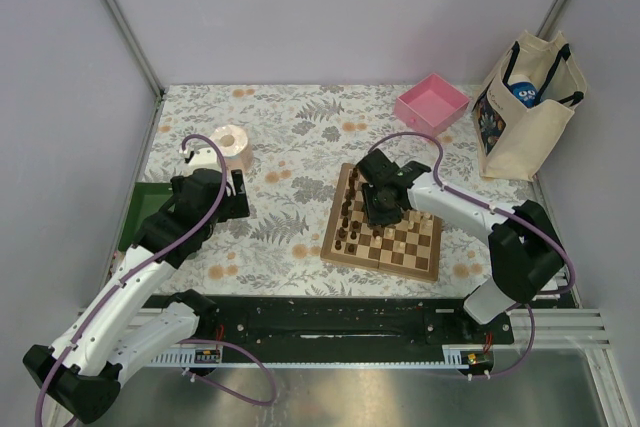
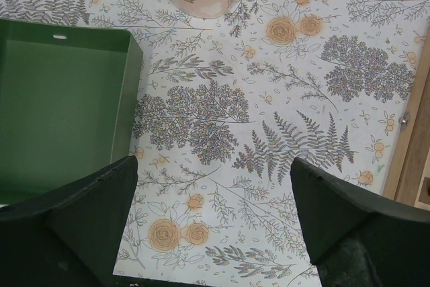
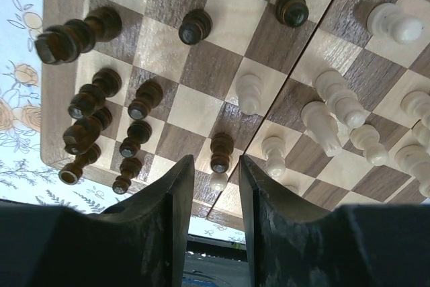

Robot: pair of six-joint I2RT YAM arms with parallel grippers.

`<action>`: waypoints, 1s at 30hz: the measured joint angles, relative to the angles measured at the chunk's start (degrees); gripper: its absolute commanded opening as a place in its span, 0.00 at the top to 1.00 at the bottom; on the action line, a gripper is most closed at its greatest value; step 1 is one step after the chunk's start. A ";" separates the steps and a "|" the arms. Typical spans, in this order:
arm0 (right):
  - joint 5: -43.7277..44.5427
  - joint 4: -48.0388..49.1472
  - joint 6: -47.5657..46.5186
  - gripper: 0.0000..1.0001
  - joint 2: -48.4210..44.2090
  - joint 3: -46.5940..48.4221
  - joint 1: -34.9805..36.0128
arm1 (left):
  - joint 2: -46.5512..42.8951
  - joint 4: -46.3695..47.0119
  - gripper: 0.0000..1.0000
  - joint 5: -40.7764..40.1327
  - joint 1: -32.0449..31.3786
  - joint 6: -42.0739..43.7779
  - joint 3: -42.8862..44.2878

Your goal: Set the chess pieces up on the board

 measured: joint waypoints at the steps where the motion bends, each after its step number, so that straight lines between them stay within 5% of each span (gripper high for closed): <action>1: -0.17 -0.04 0.13 0.58 0.00 -0.37 0.00 | 0.00 0.00 0.01 0.00 0.00 0.00 0.00; 19: -1.49 0.37 0.39 0.62 0.79 -1.49 0.00 | 0.00 0.00 0.01 0.00 0.00 0.00 0.00; 30: -1.09 0.72 0.55 0.74 1.22 -2.29 0.00 | 0.00 0.00 0.01 0.00 0.00 0.00 0.00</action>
